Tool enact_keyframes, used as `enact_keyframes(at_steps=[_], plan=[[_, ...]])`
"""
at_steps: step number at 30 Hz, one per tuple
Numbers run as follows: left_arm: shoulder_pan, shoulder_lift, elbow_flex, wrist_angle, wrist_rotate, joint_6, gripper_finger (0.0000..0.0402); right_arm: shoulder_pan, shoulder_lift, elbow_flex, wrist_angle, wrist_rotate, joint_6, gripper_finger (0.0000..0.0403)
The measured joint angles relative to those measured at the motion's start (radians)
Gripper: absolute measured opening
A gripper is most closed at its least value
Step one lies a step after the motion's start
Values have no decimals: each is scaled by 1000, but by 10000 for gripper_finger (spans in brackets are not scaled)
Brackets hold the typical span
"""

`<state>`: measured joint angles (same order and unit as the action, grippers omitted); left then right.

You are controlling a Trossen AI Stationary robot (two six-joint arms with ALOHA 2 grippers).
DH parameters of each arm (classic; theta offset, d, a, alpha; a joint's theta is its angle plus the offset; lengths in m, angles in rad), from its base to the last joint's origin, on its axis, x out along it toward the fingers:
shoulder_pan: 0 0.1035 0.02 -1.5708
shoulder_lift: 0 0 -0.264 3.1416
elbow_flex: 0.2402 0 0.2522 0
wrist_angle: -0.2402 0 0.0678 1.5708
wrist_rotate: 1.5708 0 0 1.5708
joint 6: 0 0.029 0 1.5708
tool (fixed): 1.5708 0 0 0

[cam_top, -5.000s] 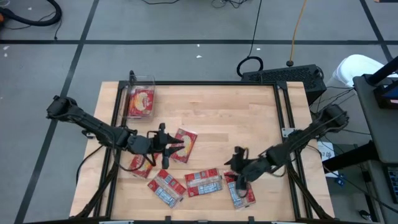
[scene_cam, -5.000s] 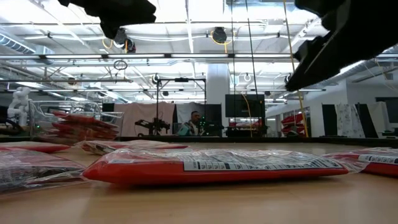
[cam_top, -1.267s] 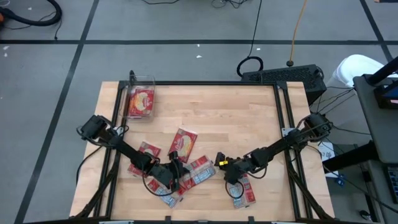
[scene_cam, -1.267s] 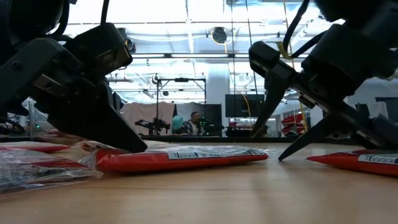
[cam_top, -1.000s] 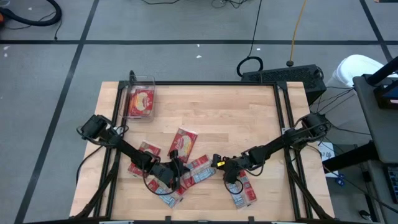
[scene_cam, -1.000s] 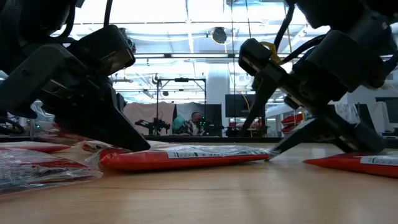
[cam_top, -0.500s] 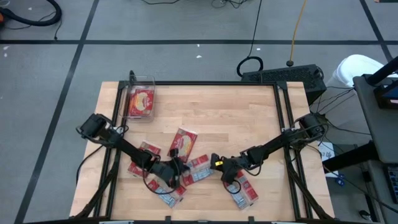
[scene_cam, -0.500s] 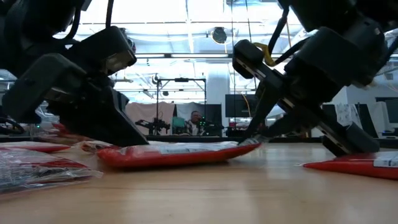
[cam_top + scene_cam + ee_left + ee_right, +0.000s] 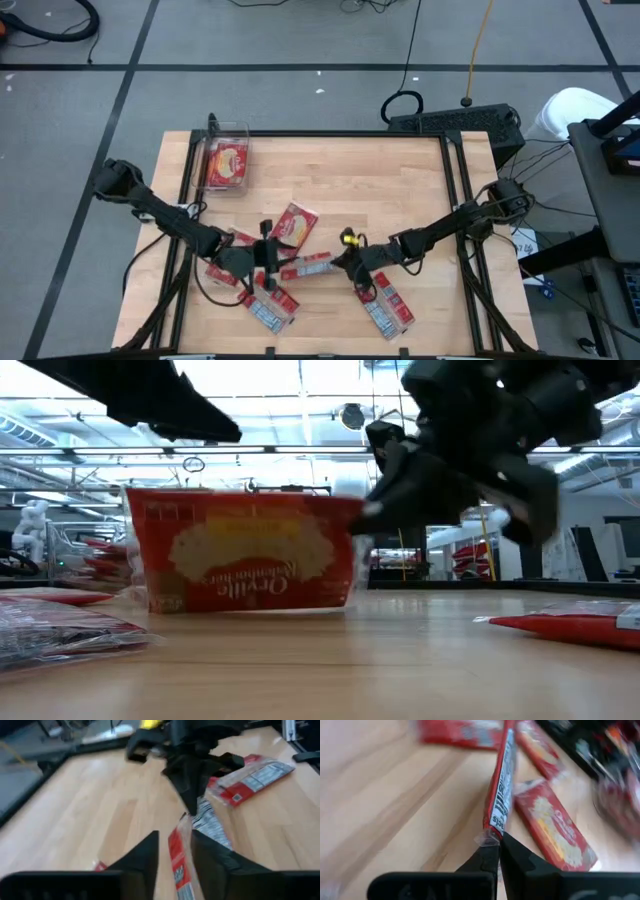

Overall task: Sort popcorn bags into baskets
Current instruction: Put the red popcorn bag into the transparent bin

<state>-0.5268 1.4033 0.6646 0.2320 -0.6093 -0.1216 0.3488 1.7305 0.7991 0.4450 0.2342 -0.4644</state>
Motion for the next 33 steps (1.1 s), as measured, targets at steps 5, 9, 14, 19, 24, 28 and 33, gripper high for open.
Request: enact_keyframes(at_steps=[5, 9, 14, 19, 24, 28, 33], plan=[[9, 26, 0, 9, -23, -10, 193, -46, -21, 0, 19, 1, 213, 0], [16, 69, 0, 10, -21, -12, 236, -82, -23, 0, 22, 1, 295, 0], [40, 99, 1, 9, -15, -59, 260, -117, -23, 0, 22, -1, 356, 0], [59, 98, 1, 11, 15, -119, 253, -140, -23, 0, 22, -4, 371, 0], [109, 112, 2, 1, 171, -235, 230, -155, -23, 1, 22, -4, 375, 0], [141, 116, 2, -38, 180, -286, 205, -157, -23, 1, 23, -4, 375, 0], [175, 116, 2, -52, 189, -279, 140, -158, -23, 1, 26, -2, 375, 0]])
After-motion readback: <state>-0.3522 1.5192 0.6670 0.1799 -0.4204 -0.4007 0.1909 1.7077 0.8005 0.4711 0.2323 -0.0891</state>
